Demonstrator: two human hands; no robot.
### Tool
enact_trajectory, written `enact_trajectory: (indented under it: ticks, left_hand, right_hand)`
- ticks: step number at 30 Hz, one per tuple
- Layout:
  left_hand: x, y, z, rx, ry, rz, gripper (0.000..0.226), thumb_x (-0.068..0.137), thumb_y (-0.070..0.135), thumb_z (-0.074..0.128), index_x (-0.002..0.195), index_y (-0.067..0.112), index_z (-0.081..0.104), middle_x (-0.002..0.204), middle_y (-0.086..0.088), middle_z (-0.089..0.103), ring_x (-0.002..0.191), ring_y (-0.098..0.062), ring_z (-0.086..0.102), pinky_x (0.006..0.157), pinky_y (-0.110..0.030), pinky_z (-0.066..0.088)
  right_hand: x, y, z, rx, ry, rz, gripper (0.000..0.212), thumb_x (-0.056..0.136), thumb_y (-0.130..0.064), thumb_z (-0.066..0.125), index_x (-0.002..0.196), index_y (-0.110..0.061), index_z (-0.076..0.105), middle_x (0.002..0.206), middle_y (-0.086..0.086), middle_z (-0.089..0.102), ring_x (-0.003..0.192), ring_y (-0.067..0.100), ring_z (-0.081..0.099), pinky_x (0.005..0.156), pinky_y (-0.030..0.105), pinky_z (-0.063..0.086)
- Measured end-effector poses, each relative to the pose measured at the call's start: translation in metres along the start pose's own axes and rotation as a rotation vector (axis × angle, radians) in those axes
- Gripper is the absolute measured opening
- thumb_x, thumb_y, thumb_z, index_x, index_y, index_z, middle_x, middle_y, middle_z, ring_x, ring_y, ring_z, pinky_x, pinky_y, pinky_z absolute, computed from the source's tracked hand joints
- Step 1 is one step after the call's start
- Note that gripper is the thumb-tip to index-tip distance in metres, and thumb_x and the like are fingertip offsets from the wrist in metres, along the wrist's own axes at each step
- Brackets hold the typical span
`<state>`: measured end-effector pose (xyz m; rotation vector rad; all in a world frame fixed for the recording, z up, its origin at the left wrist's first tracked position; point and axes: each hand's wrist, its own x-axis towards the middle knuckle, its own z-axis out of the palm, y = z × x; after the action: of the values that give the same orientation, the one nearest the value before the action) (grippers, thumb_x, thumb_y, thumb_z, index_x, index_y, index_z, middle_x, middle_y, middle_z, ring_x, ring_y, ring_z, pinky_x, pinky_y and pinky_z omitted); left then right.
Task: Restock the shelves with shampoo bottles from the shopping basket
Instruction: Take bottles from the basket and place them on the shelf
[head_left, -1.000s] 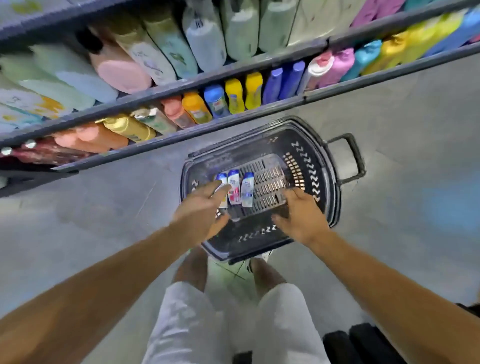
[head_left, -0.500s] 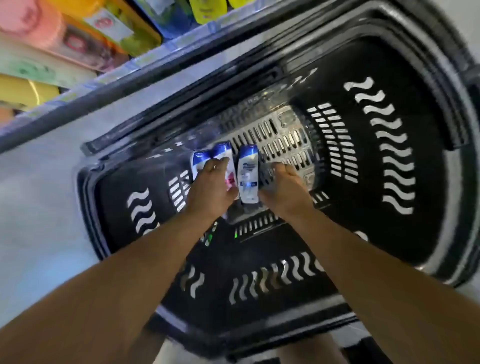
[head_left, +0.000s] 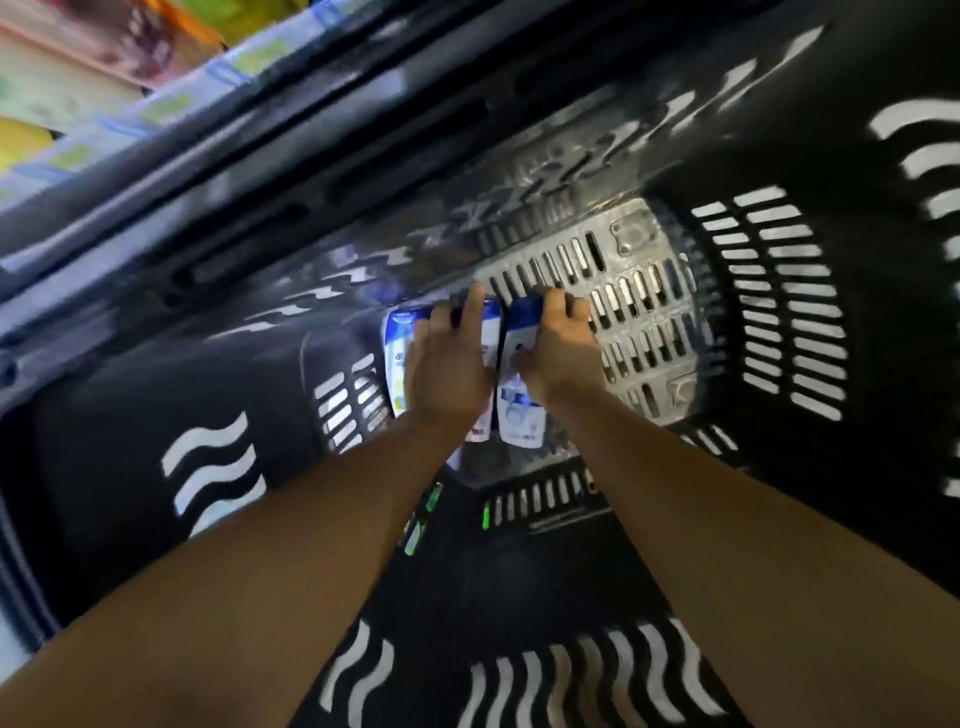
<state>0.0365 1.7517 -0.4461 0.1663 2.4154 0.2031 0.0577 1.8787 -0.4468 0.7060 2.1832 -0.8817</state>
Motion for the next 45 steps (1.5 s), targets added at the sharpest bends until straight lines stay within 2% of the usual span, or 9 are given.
enact_trajectory:
  ticks: [5,8,15,20,26,29,34,38,45]
  left_hand:
    - [-0.007,0.011,0.012,-0.064,0.050,0.079,0.073,0.083,0.020,0.068,0.147,0.021,0.033,0.134,-0.022,0.039,0.107,-0.042,0.052,0.083,-0.047,0.051]
    - [-0.010,0.014,0.013,-0.128,0.011,0.110,0.075,0.079,0.001,0.062,0.145,0.024,0.035,0.132,-0.021,0.042,0.098,-0.042,0.059,0.077,-0.041,0.052]
    - [-0.052,0.020,-0.032,-0.433,-0.051,0.113,0.076,0.074,-0.001,0.073,0.141,0.023,0.048,0.132,-0.014,0.059,0.119,-0.031,0.057,0.098,-0.032,0.045]
    - [-0.109,0.036,-0.126,-0.501,-0.053,0.184,0.071,0.076,0.001,0.073,0.139,0.023,0.050,0.129,-0.006,0.062,0.113,-0.025,0.059,0.097,-0.026,0.044]
    - [-0.221,0.045,-0.293,-0.688,0.125,0.267,0.073,0.071,-0.006,0.074,0.135,0.024,0.055,0.121,0.011,0.060,0.105,-0.006,0.058,0.091,-0.005,0.036]
    - [-0.290,0.041,-0.374,-0.815,0.215,0.311,0.071,0.073,-0.009,0.074,0.132,0.023,0.051,0.121,-0.001,0.060,0.101,-0.016,0.060,0.089,-0.022,0.046]
    - [-0.404,0.017,-0.488,-0.928,0.392,0.291,0.070,0.075,-0.015,0.072,0.132,0.020,0.051,0.123,-0.004,0.060,0.091,-0.014,0.062,0.081,-0.019,0.051]
    - [-0.491,-0.028,-0.560,-0.998,0.510,0.295,0.074,0.073,-0.019,0.070,0.130,0.022,0.050,0.117,-0.005,0.062,0.088,-0.016,0.062,0.081,-0.030,0.053]
    - [-0.633,-0.160,-0.642,-0.937,0.781,0.301,0.078,0.072,-0.011,0.074,0.121,0.046,0.053,0.111,-0.003,0.062,0.082,-0.014,0.064,0.064,-0.018,0.053]
  right_hand:
    - [-0.010,0.019,-0.023,0.155,0.001,0.137,0.065,0.080,-0.009,0.074,0.132,-0.021,0.036,0.131,0.013,0.044,0.111,0.034,0.055,0.093,0.045,0.050]
    - [-0.021,0.029,-0.036,0.220,0.056,0.130,0.059,0.081,-0.004,0.071,0.126,-0.023,0.040,0.126,0.010,0.044,0.103,0.025,0.052,0.089,0.032,0.047]
    - [-0.076,0.026,-0.090,0.185,0.157,-0.008,0.057,0.085,-0.007,0.070,0.135,-0.023,0.048,0.121,0.004,0.058,0.102,0.015,0.055,0.085,0.005,0.035]
    - [-0.158,-0.014,-0.158,0.194,0.206,-0.079,0.060,0.084,-0.006,0.069,0.136,-0.027,0.048,0.120,0.006,0.059,0.103,0.016,0.057,0.098,0.023,0.041]
    - [-0.276,-0.098,-0.250,0.169,0.277,-0.267,0.059,0.081,-0.005,0.072,0.133,-0.025,0.051,0.120,0.005,0.061,0.103,0.021,0.059,0.093,0.027,0.043]
    - [-0.339,-0.155,-0.287,0.155,0.296,-0.388,0.062,0.078,-0.005,0.074,0.134,-0.020,0.053,0.122,0.007,0.061,0.110,0.025,0.057,0.092,0.025,0.038]
    - [-0.443,-0.255,-0.328,0.097,0.317,-0.618,0.061,0.080,-0.007,0.074,0.135,-0.020,0.052,0.122,0.006,0.060,0.105,0.025,0.056,0.089,0.025,0.038]
    - [-0.520,-0.340,-0.334,0.067,0.298,-0.801,0.060,0.079,-0.007,0.071,0.135,-0.020,0.052,0.129,0.005,0.057,0.116,0.027,0.054,0.100,0.039,0.043]
    - [-0.656,-0.479,-0.299,0.116,0.344,-1.048,0.062,0.077,-0.008,0.071,0.132,-0.028,0.052,0.127,-0.001,0.058,0.115,0.019,0.056,0.099,0.029,0.042]
